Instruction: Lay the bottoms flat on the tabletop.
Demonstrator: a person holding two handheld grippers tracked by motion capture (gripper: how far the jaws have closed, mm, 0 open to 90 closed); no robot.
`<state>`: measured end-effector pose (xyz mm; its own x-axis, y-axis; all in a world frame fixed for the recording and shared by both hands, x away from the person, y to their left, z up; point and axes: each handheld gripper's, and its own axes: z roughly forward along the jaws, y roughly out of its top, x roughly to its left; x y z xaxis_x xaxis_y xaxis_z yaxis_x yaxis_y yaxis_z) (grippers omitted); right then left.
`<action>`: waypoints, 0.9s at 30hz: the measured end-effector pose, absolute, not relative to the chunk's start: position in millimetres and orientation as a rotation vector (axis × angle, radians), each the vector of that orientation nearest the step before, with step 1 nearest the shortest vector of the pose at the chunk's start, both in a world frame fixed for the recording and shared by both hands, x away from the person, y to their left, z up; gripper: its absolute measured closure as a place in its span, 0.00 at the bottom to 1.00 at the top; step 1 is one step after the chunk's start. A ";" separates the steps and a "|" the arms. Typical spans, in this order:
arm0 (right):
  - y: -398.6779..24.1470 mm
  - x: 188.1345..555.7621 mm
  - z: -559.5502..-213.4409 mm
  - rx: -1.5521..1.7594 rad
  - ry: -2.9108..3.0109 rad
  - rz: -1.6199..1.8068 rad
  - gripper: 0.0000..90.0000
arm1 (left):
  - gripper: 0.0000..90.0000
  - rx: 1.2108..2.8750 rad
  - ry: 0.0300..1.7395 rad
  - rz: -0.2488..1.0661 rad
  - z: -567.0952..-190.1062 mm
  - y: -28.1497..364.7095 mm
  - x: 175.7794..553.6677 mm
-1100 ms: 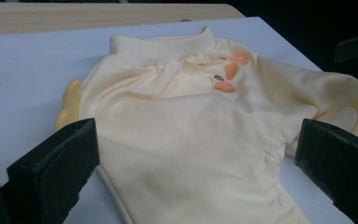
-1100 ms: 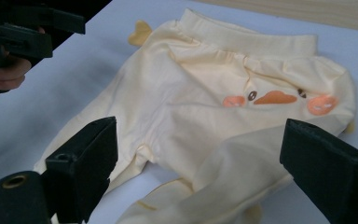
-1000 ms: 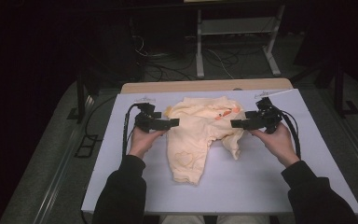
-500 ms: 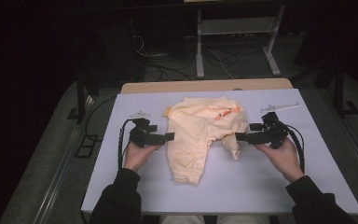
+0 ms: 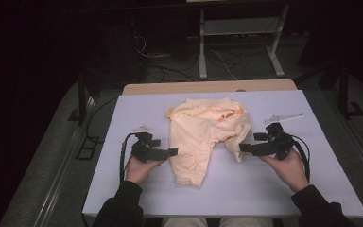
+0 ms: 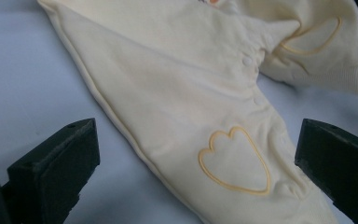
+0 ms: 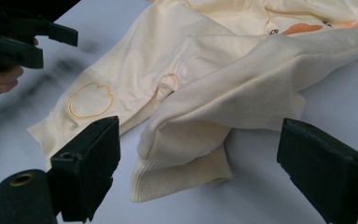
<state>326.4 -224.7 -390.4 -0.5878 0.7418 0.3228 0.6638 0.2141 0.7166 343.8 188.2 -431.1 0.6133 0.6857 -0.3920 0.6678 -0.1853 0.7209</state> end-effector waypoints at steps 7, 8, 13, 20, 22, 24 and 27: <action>-220.2 320.3 -392.6 1.369 2.393 1.311 0.15 | 0.05 1.929 1.093 -0.005 -436.5 188.9 331.7; -219.4 319.7 -392.8 1.367 2.395 1.311 0.15 | 0.07 1.926 1.101 -0.018 -437.4 189.6 330.7; -215.3 317.7 -394.8 1.360 2.408 1.315 0.15 | 0.17 1.894 1.113 -0.056 -437.8 189.8 325.9; -204.7 315.1 -400.1 1.345 2.451 1.282 0.15 | 0.30 1.928 1.139 -0.090 -442.3 186.7 323.2; -201.7 314.2 -401.4 1.341 2.463 1.265 0.15 | 0.37 1.933 1.149 -0.101 -443.6 186.3 323.2; -199.2 314.0 -402.8 1.349 2.463 1.239 0.15 | 0.44 1.943 1.153 -0.115 -445.3 185.0 323.6; -197.2 316.1 -407.0 1.373 2.470 1.201 0.19 | 0.54 1.977 1.171 -0.118 -448.7 180.4 324.7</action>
<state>316.1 -197.2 -407.0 -0.5983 0.7462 0.2920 0.6904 0.2951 0.6605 324.7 180.4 -448.7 0.5636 0.6910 -0.4526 0.7673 -0.2350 0.5967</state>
